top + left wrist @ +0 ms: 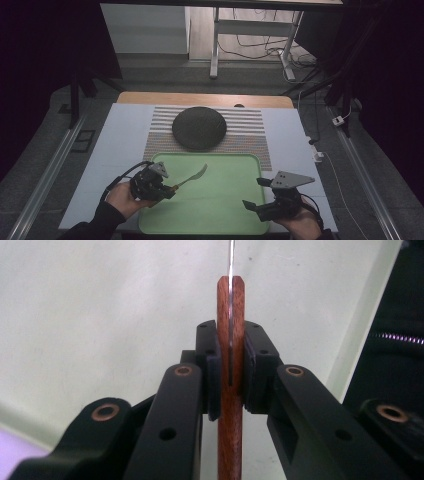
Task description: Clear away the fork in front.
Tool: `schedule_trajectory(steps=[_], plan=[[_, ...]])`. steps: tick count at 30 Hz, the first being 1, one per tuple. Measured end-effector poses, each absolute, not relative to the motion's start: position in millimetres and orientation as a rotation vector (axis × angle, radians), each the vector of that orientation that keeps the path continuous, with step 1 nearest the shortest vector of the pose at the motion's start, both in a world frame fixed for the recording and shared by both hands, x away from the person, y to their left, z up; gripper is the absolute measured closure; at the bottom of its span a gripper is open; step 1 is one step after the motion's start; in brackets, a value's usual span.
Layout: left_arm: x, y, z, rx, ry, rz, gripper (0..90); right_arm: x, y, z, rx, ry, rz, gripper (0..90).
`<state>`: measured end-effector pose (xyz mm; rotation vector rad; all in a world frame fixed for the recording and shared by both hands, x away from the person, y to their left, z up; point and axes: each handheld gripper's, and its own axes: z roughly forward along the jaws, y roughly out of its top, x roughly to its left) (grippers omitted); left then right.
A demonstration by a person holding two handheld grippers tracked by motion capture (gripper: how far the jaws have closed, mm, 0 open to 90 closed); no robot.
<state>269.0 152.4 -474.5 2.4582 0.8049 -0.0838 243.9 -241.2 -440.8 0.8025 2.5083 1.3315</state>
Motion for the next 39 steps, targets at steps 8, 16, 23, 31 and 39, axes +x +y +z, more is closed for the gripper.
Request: schedule_trajectory(steps=[8,16,23,31,39], plan=[[263.8,159.0,-481.6,2.429,1.005,-0.086,79.3,237.2,-253.2,-441.5,0.857,2.459,1.31,7.4],[266.9,160.9,-493.5,2.401,1.227,-0.1,79.3,231.9,-260.5,-444.5,0.884,2.442,1.272,5.9],[269.4,157.8,-501.4,2.414,1.311,-0.097,79.3,230.2,-265.0,-445.7,0.901,2.427,1.233,5.2],[271.7,156.6,-507.1,2.438,1.326,-0.103,78.5,229.6,-268.5,-449.3,0.929,2.43,1.19,3.7],[273.8,162.1,-497.1,2.387,1.289,-0.07,73.4,228.2,-270.4,-450.5,0.934,2.431,1.172,3.6]])
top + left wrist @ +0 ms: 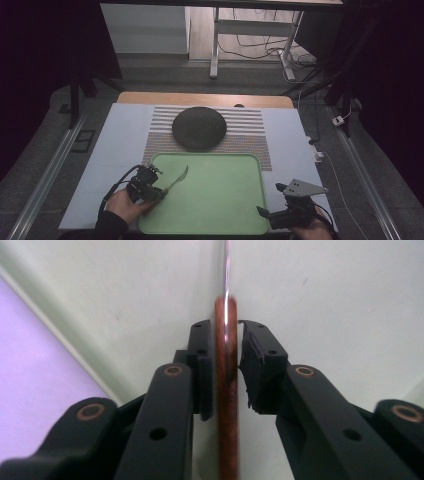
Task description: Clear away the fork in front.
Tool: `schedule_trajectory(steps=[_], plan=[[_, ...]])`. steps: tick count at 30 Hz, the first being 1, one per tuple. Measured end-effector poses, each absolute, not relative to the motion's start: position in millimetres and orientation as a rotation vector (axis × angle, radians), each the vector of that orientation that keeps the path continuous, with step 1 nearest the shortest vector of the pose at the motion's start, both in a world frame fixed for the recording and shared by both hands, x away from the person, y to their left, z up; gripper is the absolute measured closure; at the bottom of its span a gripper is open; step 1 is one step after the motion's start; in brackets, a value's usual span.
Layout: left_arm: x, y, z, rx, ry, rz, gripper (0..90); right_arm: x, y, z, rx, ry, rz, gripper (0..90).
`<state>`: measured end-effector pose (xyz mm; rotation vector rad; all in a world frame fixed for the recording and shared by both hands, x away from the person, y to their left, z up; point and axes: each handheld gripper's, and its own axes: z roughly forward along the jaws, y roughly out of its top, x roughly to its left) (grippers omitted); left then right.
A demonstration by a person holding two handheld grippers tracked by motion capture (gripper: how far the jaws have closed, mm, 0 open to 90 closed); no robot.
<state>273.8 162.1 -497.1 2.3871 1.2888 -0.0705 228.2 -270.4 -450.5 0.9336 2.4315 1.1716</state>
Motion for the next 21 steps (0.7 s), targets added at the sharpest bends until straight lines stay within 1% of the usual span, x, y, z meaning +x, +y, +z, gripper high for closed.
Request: schedule_trajectory(steps=[4,9,21], plan=[[280.8,166.4,-487.4,2.345,1.258,-0.04,75.1,227.7,-272.2,-450.7,0.942,2.43,1.167,3.3],[297.6,166.3,-481.5,2.309,1.195,-0.023,88.1,224.9,-273.7,-451.4,0.969,2.433,1.162,1.5],[335.3,143.8,-489.1,2.299,1.103,-0.032,88.4,217.1,-278.0,-450.0,1.03,2.389,1.138,0.0]])
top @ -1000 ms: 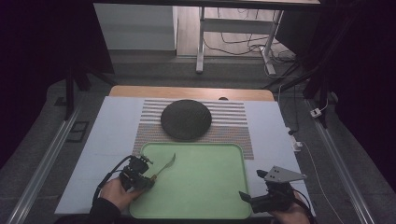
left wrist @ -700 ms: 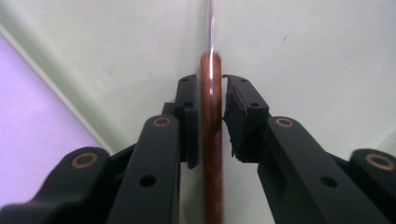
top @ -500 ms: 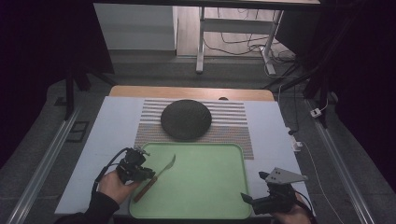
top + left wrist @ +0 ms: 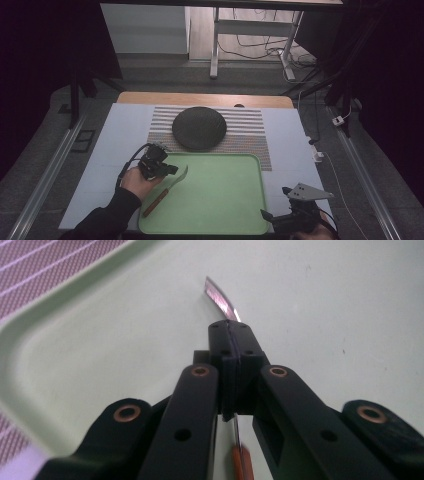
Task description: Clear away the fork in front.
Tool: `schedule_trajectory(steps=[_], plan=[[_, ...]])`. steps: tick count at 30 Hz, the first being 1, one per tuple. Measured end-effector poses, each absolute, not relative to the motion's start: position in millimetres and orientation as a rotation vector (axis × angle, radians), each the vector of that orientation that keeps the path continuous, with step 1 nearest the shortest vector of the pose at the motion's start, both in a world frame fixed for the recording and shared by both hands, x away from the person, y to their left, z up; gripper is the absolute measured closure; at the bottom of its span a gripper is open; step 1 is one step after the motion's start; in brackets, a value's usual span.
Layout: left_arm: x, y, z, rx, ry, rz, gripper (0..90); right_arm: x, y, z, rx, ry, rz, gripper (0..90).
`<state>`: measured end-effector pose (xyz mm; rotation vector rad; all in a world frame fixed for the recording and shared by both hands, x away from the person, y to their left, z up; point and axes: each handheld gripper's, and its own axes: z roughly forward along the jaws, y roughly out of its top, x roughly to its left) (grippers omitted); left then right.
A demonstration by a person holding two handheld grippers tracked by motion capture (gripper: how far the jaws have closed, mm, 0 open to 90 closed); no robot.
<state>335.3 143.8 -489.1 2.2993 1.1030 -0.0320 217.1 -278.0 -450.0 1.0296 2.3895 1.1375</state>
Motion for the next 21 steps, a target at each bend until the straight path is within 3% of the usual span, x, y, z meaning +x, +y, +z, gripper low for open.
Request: schedule_trajectory(steps=[21], plan=[[344.4,123.9,-500.5,2.325,1.081,-0.037,88.4,220.8,-281.6,-451.3,1.15,2.299,1.047,0.0]])
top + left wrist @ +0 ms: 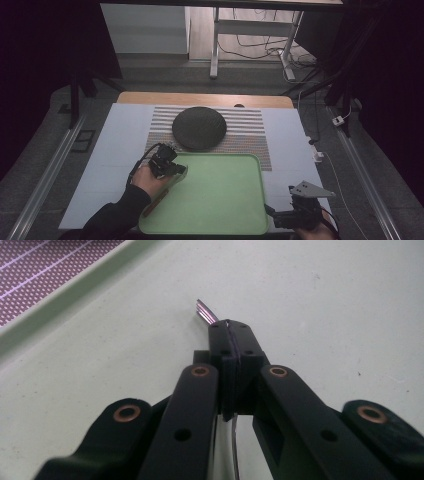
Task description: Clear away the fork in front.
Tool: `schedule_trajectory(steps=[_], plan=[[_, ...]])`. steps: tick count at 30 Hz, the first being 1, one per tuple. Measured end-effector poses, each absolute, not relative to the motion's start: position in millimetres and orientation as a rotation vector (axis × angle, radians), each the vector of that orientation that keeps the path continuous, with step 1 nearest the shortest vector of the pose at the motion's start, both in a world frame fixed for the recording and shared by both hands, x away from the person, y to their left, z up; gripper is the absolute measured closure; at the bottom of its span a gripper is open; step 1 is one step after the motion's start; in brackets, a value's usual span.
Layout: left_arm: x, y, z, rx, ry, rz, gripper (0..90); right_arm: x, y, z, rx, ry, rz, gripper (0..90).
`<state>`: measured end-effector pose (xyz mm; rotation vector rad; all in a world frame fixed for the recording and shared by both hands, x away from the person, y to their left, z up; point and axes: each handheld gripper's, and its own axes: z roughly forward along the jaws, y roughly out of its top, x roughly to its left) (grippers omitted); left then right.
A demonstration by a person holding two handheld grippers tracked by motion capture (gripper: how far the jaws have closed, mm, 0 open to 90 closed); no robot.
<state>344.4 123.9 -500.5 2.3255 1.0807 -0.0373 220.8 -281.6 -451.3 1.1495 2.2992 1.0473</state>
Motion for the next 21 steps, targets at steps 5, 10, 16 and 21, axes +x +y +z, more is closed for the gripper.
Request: schedule_trajectory(steps=[5,10,16,21], plan=[[340.2,118.3,-498.7,2.331,1.056,-0.043,88.4,221.3,-281.8,-451.6,1.153,2.304,1.054,0.0],[335.2,110.1,-498.6,2.348,1.021,-0.059,88.4,221.4,-281.2,-451.9,1.148,2.31,1.05,0.0],[326.8,98.9,-497.7,2.363,0.978,-0.082,88.4,221.5,-281.3,-452.0,1.147,2.315,1.053,0.0],[320.1,88.5,-499.3,2.386,0.934,-0.107,88.4,221.4,-281.0,-452.1,1.141,2.32,1.052,0.0]])
